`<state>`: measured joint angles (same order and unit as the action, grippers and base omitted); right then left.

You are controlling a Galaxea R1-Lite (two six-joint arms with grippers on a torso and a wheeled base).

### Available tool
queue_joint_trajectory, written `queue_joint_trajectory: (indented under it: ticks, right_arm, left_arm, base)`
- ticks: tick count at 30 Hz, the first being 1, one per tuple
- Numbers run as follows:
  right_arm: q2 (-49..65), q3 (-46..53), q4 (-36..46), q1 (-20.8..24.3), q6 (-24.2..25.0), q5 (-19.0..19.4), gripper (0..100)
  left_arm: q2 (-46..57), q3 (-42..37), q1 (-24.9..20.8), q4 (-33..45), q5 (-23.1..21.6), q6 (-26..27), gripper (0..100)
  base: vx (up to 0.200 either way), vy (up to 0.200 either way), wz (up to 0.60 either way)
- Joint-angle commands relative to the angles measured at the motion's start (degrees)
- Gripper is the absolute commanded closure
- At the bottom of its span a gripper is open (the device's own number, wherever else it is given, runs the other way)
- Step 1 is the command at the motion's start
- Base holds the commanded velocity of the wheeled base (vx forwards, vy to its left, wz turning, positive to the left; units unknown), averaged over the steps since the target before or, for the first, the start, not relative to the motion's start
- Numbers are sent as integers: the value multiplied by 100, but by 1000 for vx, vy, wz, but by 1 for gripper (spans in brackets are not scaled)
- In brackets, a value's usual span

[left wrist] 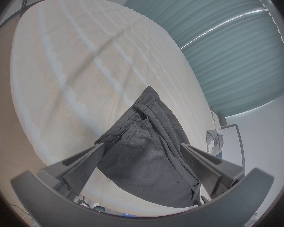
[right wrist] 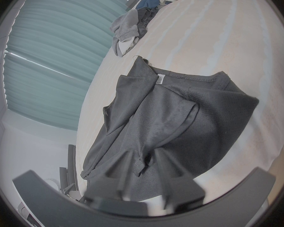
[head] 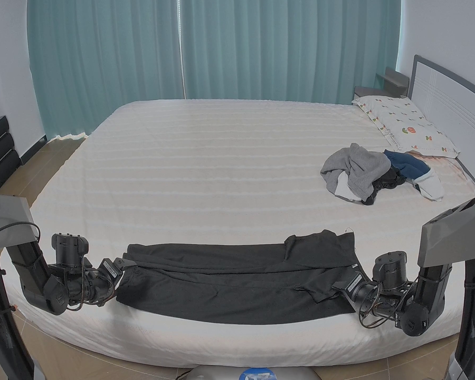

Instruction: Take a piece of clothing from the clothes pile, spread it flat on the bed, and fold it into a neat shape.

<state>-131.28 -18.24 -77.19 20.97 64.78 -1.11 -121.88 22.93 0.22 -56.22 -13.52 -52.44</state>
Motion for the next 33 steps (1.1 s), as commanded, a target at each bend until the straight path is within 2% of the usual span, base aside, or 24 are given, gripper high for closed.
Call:
queue_joint_trajectory:
  ticks: [1,13,25,26,32,33]
  right_arm:
    - [-12,48,-15,13,8,-3,100]
    - [401,479,-24,180,17,23,100]
    - [340,664,-7,215,-9,14,100]
    - [296,699,-7,215,-71,14,0]
    - [358,874,-24,250,-335,23,0]
    - [718,1050,-42,347,-519,5,0]
  left_arm:
    - [-11,1,4,-3,-2,-3,0]
    - [-11,1,4,-3,-2,-3,0]
    - [-11,1,4,-3,-2,-3,0]
    - [-11,1,4,-3,-2,-3,0]
    - [-11,1,4,-3,-2,-3,0]
    - [-11,1,4,-3,-2,-3,0]
  base:
    - [0,0,0]
    - [0,0,0]
    - [0,0,0]
    - [0,0,0]
    - [0,0,0]
    - [0,0,0]
